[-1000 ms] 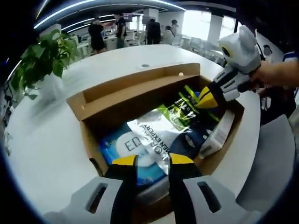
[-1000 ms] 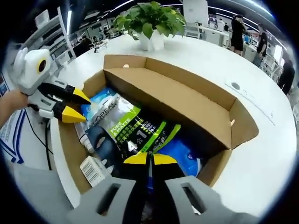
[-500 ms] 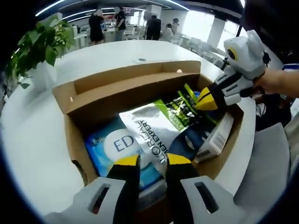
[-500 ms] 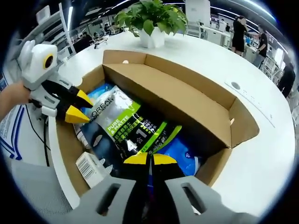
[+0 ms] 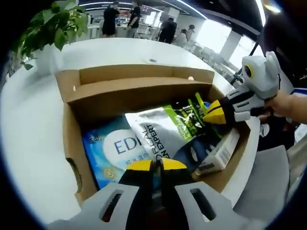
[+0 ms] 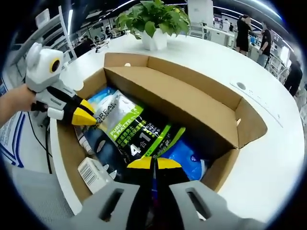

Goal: Operate the shoe box by opening the lid, removing the specified soft item, and placing it in the target area until the item is outside and the box remains undamaged.

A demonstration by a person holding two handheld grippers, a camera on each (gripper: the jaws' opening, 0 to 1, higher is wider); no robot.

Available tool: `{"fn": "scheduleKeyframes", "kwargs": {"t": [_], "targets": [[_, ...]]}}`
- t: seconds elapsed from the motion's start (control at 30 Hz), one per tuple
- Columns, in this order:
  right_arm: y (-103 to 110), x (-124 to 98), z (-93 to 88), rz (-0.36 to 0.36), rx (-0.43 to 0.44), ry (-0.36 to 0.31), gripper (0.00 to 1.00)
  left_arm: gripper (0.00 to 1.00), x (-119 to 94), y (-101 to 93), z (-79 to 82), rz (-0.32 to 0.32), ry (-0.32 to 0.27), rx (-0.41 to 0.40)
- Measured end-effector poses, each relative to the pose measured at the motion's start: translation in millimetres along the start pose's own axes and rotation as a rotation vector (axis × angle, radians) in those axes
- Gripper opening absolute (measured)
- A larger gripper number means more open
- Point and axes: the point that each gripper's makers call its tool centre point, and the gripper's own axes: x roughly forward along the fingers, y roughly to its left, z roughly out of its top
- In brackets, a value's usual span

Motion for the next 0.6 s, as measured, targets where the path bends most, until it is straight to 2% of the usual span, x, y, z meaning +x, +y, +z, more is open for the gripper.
{"fn": "scheduleKeyframes", "kwargs": {"t": [0.3, 0.6], "targets": [[2.3, -10.0, 5.8, 0.007, 0.043, -0.04, 0.0, 0.0, 0.1, -2.9, -0.3, 0.025, 0.016, 0.011], [3.8, -20.3, 14.5, 0.014, 0.055, -0.082, 0.0, 0.0, -8.3, -6.0, 8.3, 0.04, 0.006, -0.005]]}}
